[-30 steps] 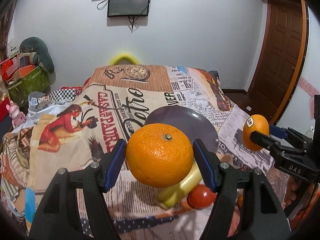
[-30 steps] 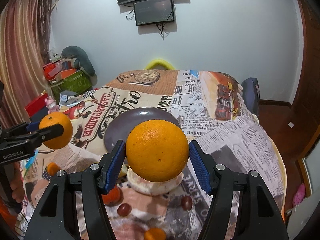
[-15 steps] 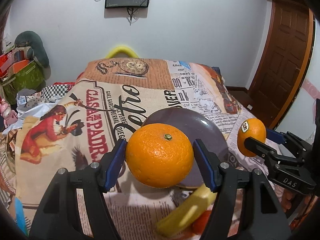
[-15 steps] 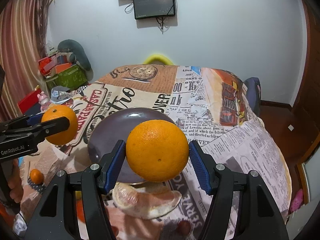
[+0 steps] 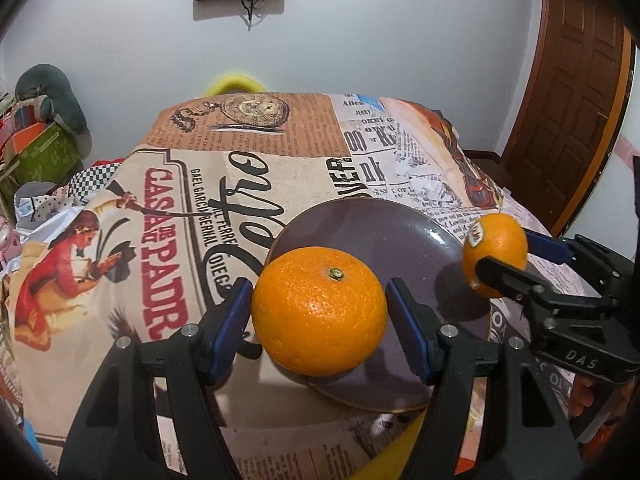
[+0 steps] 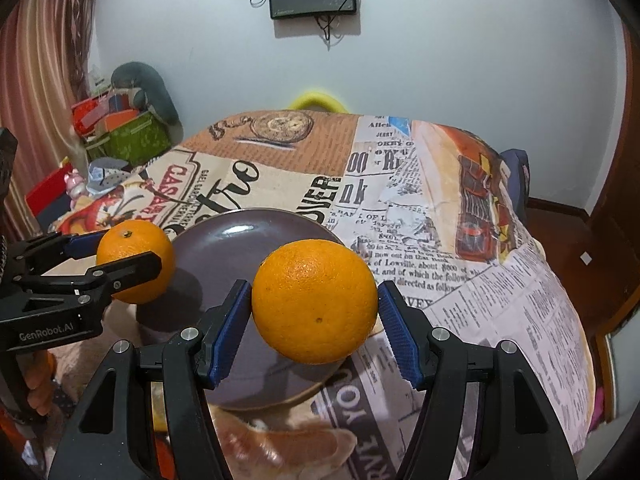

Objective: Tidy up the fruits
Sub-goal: 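Carry both oranges onto the dark plate and open both grippers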

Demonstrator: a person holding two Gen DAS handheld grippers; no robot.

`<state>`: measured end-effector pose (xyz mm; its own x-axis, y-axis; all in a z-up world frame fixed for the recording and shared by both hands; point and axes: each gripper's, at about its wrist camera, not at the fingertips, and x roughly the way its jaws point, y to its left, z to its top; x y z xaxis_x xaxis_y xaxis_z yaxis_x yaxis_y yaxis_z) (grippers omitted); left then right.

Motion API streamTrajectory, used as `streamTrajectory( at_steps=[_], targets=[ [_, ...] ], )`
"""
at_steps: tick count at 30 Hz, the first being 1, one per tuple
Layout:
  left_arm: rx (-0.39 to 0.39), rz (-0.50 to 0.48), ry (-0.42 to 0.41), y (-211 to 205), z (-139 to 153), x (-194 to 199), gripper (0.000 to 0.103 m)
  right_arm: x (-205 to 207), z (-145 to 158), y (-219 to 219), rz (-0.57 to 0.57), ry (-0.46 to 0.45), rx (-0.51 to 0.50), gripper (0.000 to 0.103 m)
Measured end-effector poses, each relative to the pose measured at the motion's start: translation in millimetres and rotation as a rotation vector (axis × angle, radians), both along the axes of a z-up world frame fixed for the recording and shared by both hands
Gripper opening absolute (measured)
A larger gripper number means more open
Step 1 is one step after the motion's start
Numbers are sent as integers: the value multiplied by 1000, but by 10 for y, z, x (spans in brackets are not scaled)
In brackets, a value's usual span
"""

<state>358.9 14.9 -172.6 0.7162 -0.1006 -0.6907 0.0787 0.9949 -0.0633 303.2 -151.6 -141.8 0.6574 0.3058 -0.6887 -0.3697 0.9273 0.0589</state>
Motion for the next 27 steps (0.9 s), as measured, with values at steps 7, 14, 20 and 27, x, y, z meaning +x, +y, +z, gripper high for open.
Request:
streamTrajectory(
  at_steps=[7, 14, 20, 27],
  targets=[
    [15, -6, 17, -39, -88, 133, 68, 131, -205, 63, 13, 65, -22, 61],
    [31, -12, 35, -75, -167, 185, 68, 178, -228, 77, 15, 72, -18, 62],
    [40, -16, 44, -93, -177, 203, 68, 169, -215, 97, 30, 69, -8, 63],
    [38, -1, -8, -83, -52, 90, 73, 116, -159, 88, 37, 62, -7, 68]
  ],
)
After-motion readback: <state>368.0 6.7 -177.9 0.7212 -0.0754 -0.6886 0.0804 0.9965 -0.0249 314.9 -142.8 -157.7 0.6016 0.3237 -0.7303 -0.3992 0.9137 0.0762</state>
